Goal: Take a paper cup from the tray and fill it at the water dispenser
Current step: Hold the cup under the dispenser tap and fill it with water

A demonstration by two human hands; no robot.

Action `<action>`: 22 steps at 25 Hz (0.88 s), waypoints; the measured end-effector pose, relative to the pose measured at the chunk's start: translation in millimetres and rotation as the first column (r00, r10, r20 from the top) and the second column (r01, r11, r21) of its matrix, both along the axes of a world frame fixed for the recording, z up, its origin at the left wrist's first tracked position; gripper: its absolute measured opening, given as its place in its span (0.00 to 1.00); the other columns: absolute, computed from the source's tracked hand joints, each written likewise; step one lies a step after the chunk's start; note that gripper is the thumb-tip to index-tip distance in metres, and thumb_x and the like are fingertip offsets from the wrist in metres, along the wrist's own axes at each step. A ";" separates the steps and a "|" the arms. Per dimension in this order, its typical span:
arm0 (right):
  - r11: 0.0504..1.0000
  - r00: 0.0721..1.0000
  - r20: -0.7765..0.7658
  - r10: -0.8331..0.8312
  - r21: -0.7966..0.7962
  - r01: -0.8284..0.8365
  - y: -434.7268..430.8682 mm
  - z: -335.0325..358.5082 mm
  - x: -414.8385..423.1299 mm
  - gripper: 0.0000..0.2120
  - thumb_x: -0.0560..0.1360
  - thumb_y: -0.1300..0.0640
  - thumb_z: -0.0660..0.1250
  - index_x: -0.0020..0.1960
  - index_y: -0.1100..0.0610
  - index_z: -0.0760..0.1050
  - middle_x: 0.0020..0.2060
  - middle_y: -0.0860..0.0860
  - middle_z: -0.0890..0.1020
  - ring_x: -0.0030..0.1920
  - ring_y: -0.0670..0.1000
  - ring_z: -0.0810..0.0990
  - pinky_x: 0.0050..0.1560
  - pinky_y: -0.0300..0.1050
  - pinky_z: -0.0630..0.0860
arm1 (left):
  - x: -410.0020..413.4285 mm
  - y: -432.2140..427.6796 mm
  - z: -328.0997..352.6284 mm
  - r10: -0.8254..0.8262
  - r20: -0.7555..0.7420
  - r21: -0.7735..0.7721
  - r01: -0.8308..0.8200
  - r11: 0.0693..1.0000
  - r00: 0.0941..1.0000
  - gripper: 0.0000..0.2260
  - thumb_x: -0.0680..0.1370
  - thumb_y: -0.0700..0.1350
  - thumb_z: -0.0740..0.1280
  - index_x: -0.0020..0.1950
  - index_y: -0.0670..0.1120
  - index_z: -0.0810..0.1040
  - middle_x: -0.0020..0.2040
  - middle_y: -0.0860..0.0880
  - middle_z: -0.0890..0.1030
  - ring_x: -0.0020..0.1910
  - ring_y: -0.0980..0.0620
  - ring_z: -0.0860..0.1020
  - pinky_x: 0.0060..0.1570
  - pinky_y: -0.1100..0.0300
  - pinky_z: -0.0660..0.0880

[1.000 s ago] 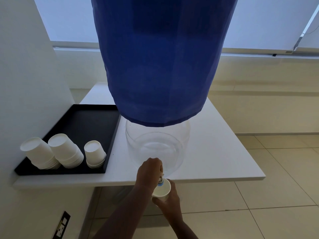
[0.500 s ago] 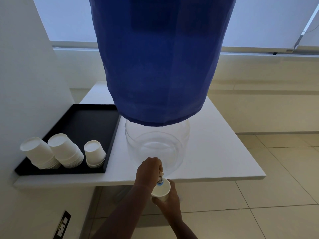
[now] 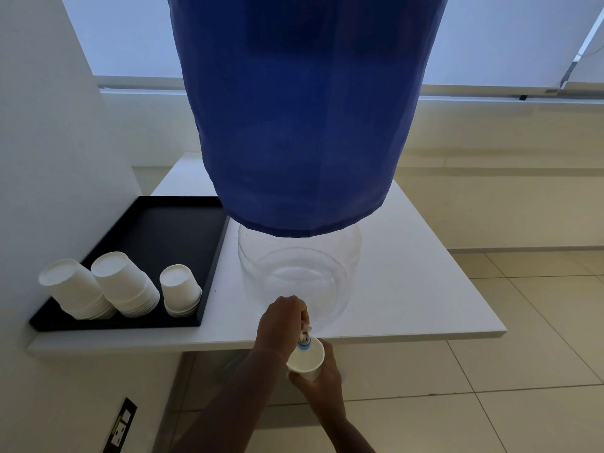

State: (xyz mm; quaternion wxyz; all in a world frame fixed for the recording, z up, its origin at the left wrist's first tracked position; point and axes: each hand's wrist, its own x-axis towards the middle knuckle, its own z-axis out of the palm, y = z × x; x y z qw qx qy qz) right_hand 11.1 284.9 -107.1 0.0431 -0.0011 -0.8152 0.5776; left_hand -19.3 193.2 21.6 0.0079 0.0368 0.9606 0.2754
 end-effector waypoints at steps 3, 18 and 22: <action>1.000 1.000 0.019 -0.001 -0.026 0.001 0.4 -1.0 0.6 0.25 0.58 0.57 0.75 0.46 0.40 0.67 0.45 0.48 0.79 0.46 0.45 0.78 0.43 0.33 0.73 | 0.4 -0.2 -0.8 0.007 -0.003 0.005 -0.007 1.000 1.000 0.07 0.76 0.34 0.63 0.47 0.36 0.81 0.49 0.40 0.85 0.47 0.47 0.84 0.51 0.58 0.80; 1.000 1.000 0.008 -0.006 -0.021 0.006 -0.9 0.1 6.8 0.29 0.59 0.62 0.78 0.49 0.44 0.65 0.46 0.51 0.78 0.46 0.47 0.78 0.44 0.33 0.74 | 2.0 -1.7 -10.2 -0.028 -0.049 -0.032 0.026 0.999 0.998 0.06 0.76 0.36 0.64 0.48 0.37 0.81 0.50 0.40 0.84 0.49 0.47 0.83 0.46 0.64 0.74; 0.999 1.000 0.023 0.021 -0.050 -0.020 -1.2 4.7 8.7 0.27 0.59 0.59 0.76 0.51 0.48 0.66 0.50 0.56 0.79 0.50 0.52 0.78 0.51 0.44 0.77 | 3.1 -3.6 -13.0 -0.044 -0.067 -0.052 0.040 0.998 0.997 0.06 0.77 0.38 0.64 0.49 0.38 0.80 0.51 0.41 0.84 0.49 0.47 0.82 0.45 0.65 0.73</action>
